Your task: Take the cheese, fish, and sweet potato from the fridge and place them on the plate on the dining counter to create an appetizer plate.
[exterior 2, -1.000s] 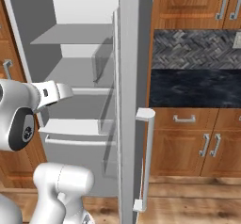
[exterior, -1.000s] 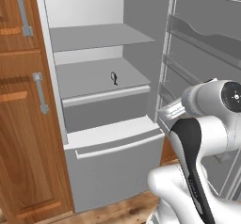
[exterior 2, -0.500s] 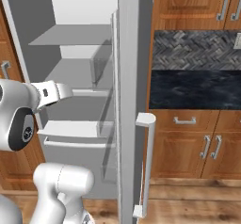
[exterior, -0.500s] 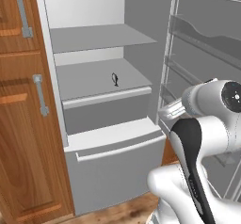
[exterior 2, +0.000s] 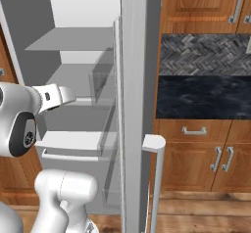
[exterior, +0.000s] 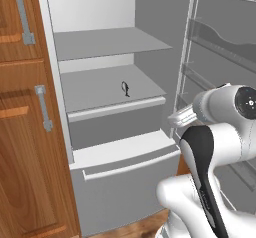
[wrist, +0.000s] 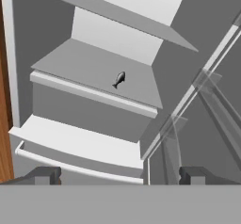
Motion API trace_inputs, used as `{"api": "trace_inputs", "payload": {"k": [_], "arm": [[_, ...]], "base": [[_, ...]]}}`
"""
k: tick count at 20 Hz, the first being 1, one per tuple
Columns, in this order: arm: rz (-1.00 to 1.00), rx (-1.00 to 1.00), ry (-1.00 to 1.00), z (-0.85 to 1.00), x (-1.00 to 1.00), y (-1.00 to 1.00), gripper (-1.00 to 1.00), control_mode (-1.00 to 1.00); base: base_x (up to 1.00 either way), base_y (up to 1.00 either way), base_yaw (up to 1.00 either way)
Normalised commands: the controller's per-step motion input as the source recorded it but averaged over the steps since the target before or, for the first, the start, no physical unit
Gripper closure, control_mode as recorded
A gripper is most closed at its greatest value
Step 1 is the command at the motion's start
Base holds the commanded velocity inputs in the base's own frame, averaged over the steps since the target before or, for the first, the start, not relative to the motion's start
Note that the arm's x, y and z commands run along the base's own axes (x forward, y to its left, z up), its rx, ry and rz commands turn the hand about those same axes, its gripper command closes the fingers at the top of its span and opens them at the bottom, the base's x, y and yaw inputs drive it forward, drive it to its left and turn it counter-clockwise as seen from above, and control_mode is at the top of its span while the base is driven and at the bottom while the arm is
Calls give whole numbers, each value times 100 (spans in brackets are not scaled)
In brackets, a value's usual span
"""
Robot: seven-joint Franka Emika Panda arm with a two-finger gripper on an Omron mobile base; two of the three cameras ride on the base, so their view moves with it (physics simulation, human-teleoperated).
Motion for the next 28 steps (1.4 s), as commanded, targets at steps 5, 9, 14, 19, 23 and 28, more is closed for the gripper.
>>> {"api": "trace_inputs", "payload": {"k": [5, 9, 14, 19, 23, 28], "arm": [[0, 0, 0, 0, 0, 0, -100, -100], [0, 0, 0, 0, 0, 0, -100, -100], [-6, 0, 0, 0, 0, 30, -100, -100], [-10, 0, 0, -1, 0, 53, -100, -100], [-10, 6, 0, -1, 0, 50, -100, -100], [-11, 12, 1, 0, 0, 25, -100, -100]], "base": [[0, 0, 0], [0, 0, 0], [0, 0, 0], [0, 0, 0], [0, 0, 0], [0, 0, 0]]}}
